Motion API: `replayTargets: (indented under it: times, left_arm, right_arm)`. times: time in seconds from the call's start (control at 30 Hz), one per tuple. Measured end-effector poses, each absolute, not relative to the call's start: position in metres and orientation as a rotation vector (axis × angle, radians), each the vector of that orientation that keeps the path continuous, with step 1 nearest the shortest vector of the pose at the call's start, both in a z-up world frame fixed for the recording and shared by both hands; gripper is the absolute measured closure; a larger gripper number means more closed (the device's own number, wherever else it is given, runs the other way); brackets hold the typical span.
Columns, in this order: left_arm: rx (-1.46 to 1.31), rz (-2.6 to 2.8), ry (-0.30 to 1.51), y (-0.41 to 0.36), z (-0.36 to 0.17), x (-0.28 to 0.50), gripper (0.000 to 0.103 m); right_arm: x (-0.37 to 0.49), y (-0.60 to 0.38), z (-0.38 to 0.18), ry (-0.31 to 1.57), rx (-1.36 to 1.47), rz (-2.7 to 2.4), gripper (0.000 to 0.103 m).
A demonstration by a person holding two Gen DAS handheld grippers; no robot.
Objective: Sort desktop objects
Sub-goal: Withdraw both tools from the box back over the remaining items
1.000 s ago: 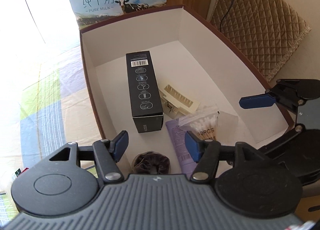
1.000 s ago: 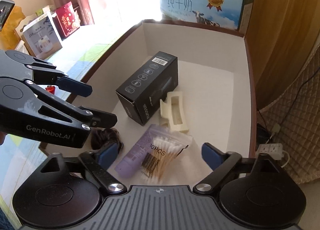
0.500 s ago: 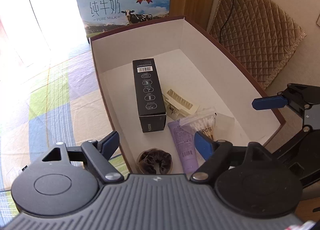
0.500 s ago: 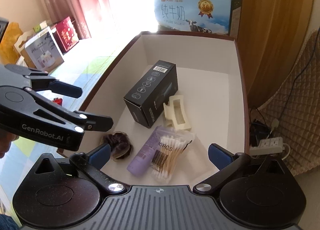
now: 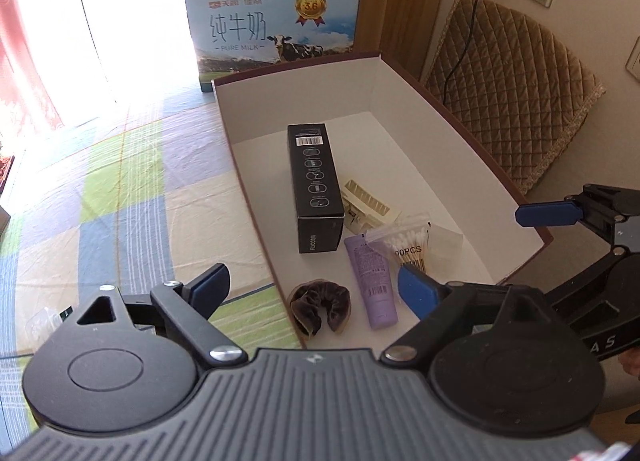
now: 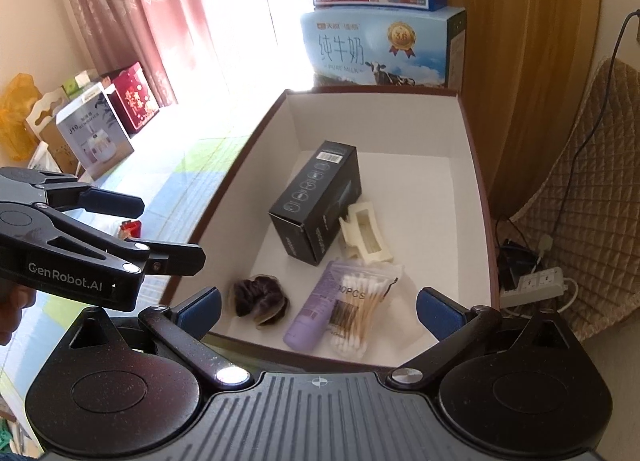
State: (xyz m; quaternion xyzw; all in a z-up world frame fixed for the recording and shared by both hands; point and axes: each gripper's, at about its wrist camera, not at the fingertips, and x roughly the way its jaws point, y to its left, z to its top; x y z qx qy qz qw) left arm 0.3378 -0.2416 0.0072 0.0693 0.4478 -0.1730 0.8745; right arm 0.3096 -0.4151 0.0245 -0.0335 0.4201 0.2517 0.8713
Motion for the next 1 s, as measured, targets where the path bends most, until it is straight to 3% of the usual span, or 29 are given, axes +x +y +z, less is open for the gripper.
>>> replayTargets:
  times: [1.0]
  left_arm:
    - [0.058, -0.275, 0.900, -0.143, 0.030, 0.252, 0.014]
  right_arm:
    - [0.226, -0.372, 0.039, 0.838, -0.007, 0.520, 0.002]
